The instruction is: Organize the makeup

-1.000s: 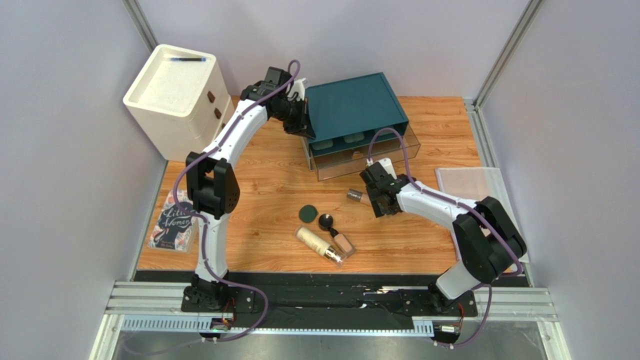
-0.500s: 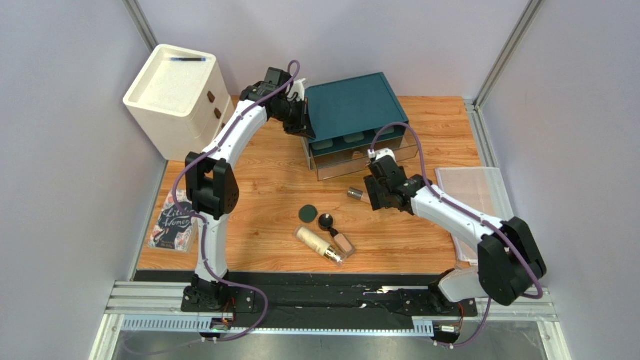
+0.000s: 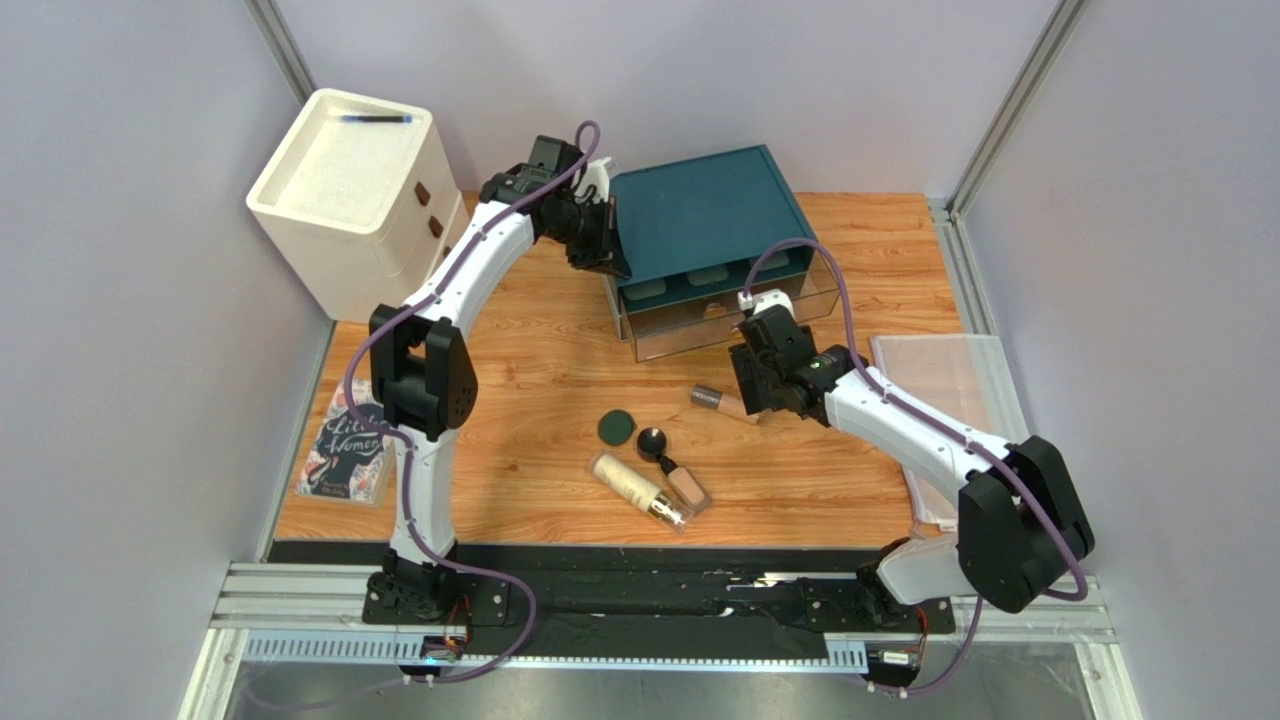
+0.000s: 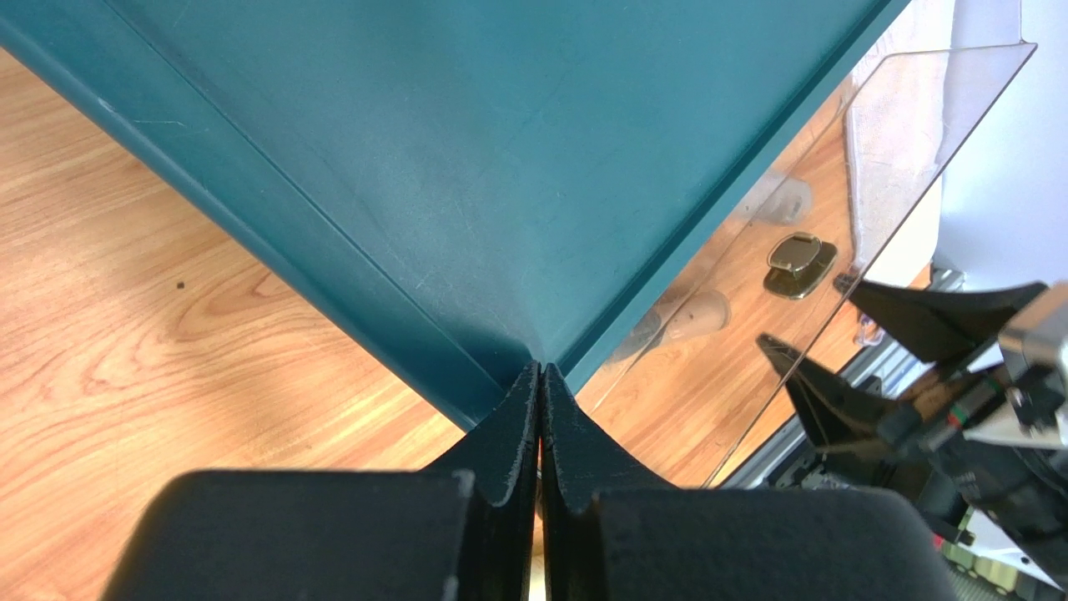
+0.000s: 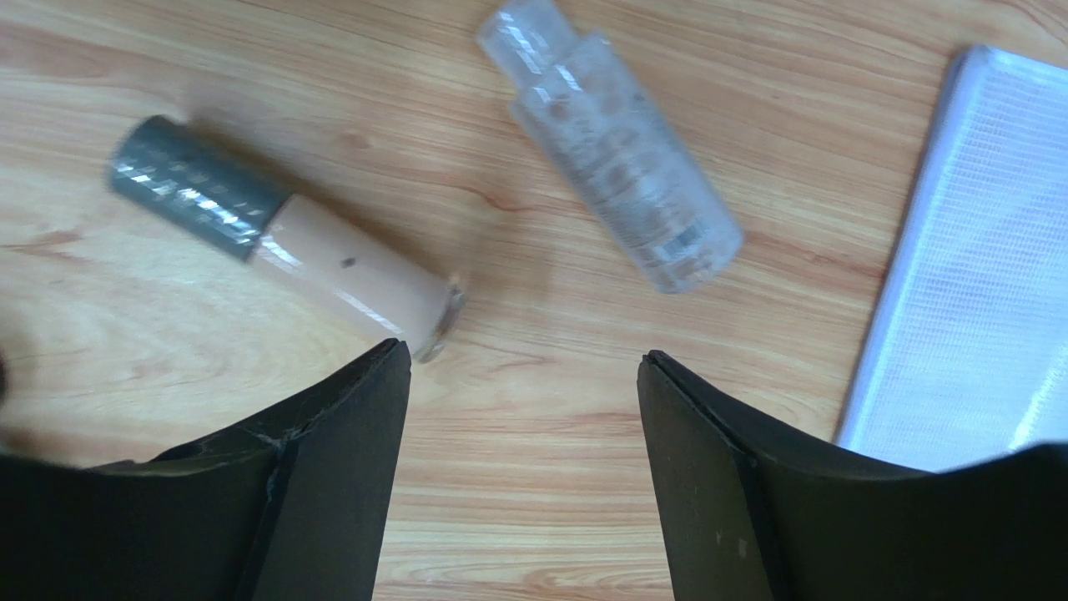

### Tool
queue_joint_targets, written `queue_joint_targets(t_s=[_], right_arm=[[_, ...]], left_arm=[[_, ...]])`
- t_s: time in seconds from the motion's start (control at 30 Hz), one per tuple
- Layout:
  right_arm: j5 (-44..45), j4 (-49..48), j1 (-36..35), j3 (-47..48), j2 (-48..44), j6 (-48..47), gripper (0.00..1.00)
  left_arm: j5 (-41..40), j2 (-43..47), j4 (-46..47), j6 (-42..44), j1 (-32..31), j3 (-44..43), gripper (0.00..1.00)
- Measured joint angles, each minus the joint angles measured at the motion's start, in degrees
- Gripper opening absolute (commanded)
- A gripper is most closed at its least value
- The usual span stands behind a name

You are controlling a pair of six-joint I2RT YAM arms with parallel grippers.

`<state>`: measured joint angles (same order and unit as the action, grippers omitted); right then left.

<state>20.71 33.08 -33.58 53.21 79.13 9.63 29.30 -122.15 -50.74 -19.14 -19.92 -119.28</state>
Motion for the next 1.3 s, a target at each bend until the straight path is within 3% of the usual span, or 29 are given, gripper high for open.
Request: queue_joint_targets(t_s=[0.2, 0.53, 0.97, 1.07, 1.1, 1.17, 1.3], right_arm=[[2.01, -3.28, 3.45, -4.57, -0.61, -3.56, 0.71], [-3.39, -13.09, 11.34, -10.10, -3.80, -8.35, 0.71], [-10.45, -16.50, 11.37, -4.63, 9.77, -11.58, 0.62], [-11.56, -14.78, 11.41, -2.73, 10.95, -11.89, 0.41], [-12.33, -13.53, 11.52, -1.62, 11.50, -11.96, 0.22], [-13.14, -11.32, 11.54, 0.46, 12.63, -11.76, 0.05], [-13.97, -7.67, 11.56, 3.76, 14.67, -11.78, 0.00]], left_arm=[[-0.04, 0.33, 0.50, 0.07, 0.00, 0.63, 0.03], [0.22, 0.87, 1.88, 0.02, 0.02, 1.95, 0.03], [0.20, 1.09, 2.29, 0.00, 0.02, 2.38, 0.03], [0.15, 1.09, 2.23, 0.00, 0.02, 2.34, 0.03], [0.15, 1.09, 2.21, 0.00, 0.02, 2.32, 0.03], [-0.11, 1.03, 1.68, 0.02, 0.00, 1.81, 0.03], [-0.72, 0.68, 0.79, 0.02, -0.17, 0.92, 0.03]])
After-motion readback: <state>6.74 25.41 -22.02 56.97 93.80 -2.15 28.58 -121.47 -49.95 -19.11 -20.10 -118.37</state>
